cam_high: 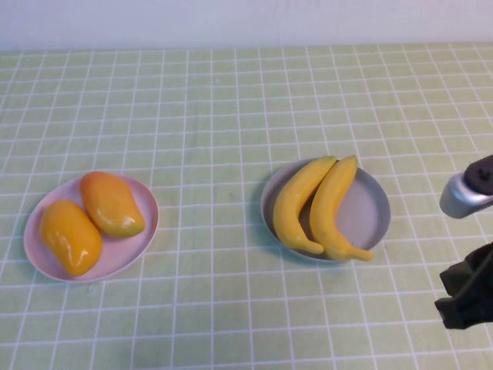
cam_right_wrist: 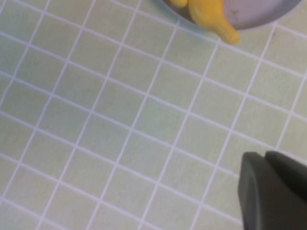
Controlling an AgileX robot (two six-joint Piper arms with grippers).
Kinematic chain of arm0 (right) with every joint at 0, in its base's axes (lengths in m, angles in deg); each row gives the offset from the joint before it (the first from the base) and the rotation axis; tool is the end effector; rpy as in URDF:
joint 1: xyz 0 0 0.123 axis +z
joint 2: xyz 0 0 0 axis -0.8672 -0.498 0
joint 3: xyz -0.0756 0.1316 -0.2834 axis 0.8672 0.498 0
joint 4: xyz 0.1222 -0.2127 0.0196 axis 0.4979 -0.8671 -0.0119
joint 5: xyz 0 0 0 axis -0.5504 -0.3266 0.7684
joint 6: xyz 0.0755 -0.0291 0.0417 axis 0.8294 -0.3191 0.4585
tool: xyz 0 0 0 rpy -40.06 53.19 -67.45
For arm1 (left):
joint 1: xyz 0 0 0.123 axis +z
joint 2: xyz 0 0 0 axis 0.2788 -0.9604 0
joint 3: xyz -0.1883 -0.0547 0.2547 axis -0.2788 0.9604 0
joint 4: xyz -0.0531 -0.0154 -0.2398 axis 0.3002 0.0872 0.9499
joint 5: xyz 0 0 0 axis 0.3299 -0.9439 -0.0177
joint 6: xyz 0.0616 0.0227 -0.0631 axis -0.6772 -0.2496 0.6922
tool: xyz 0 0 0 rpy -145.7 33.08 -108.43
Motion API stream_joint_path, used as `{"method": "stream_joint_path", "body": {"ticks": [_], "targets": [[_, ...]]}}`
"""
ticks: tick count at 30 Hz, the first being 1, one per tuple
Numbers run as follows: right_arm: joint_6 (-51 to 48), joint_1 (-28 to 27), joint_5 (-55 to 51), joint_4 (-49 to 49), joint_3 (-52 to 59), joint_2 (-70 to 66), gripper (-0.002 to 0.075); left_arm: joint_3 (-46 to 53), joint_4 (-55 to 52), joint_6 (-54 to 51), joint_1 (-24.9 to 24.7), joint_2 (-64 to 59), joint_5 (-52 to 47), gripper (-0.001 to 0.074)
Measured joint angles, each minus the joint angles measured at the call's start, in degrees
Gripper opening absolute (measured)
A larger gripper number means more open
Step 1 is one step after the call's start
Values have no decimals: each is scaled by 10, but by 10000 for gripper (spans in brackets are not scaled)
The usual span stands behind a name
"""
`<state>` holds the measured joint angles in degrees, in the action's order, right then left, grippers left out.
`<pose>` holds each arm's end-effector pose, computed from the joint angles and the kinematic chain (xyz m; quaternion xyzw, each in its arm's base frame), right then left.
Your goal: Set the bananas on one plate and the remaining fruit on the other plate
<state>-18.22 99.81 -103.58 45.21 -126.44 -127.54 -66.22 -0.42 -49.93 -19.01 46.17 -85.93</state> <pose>0.1280 0.0976 0.3535 -0.2109 0.9383 0.0894 0.2591 0.0100 -0.0022 0.1709 0.0606 0.8034 0.0042 0.5923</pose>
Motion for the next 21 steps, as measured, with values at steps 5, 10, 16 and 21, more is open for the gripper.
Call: {"method": "stream_joint_path", "body": {"ticks": [5, 10, 16, 21], "targets": [[-6, -11, 128, -40, 78, 39, -15, 0, 0, 0, 0, 0, 0, -4], [-8, -139, 307, -36, 221, 121, -15, 0, 0, 0, 0, 0, 0, -4], [-8, -309, 521, -34, 417, 280, -15, 0, 0, 0, 0, 0, 0, -4], [-8, -384, 583, -34, 519, 409, -15, 0, 0, 0, 0, 0, 0, -4]]}}
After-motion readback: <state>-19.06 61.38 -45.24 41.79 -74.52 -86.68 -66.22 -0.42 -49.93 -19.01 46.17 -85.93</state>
